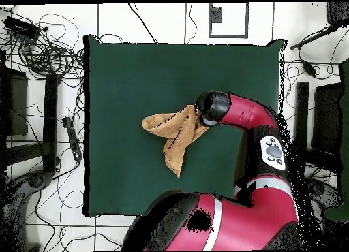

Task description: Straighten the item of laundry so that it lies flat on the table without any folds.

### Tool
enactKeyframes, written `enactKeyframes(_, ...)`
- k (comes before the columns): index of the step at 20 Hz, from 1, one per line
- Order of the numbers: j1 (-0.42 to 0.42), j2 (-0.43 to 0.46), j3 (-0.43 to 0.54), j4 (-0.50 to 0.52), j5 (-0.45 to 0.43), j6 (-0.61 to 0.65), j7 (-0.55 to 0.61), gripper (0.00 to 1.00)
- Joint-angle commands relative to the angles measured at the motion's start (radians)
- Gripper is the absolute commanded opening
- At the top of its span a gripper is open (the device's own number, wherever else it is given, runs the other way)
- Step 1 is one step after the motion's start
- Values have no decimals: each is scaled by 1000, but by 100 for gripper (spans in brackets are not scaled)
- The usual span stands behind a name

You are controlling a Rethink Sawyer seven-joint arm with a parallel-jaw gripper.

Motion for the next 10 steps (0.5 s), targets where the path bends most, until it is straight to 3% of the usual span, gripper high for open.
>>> enactKeyframes(1, 26, -6, 102, 54, -35, -23, 24, 100)
enactKeyframes(10, 37, -1, 89, 33, -33, 6, 34, 100)
